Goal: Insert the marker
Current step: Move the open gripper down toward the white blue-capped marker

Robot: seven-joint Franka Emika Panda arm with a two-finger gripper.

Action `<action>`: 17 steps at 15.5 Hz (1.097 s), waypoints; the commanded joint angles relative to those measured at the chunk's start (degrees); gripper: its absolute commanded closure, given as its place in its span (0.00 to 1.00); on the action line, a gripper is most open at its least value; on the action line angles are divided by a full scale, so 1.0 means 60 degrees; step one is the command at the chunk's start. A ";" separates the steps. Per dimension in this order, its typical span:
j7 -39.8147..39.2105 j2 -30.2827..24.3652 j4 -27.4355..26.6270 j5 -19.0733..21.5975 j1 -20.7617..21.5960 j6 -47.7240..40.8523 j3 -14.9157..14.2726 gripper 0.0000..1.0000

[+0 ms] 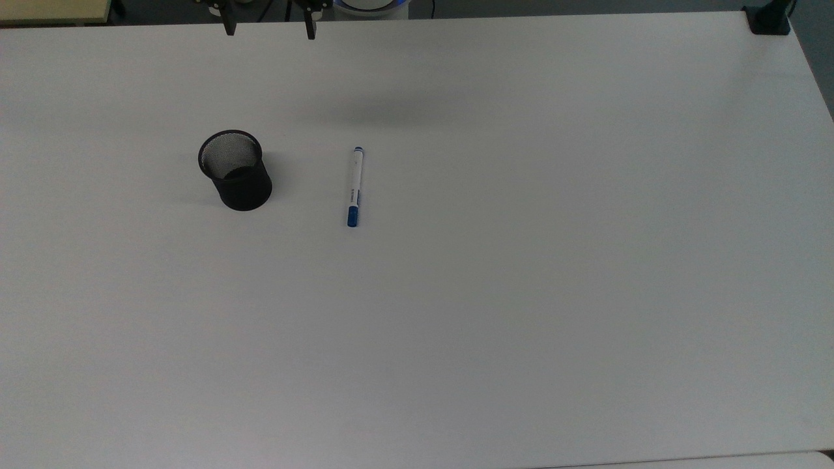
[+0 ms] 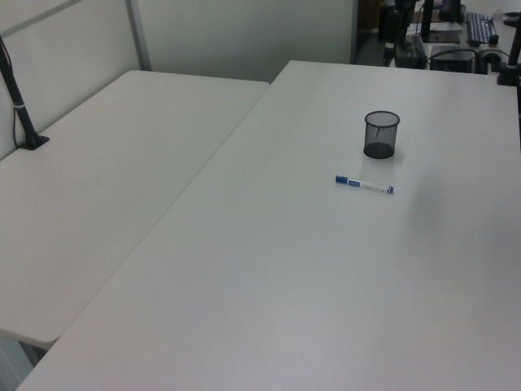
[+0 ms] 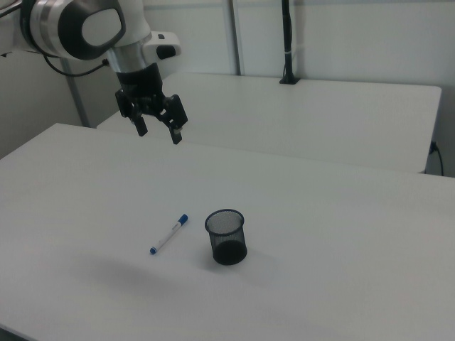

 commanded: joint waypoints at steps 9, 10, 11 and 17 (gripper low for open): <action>-0.0164 -0.0112 0.0042 0.0186 0.0033 -0.0145 0.0010 0.00; -0.0164 -0.0112 0.0042 0.0171 0.0033 -0.0145 0.0011 0.00; -0.0164 -0.0127 0.0042 0.0171 0.0033 -0.0145 -0.0004 0.00; -0.0324 -0.0127 0.0027 0.0186 -0.0011 -0.0160 -0.0033 0.00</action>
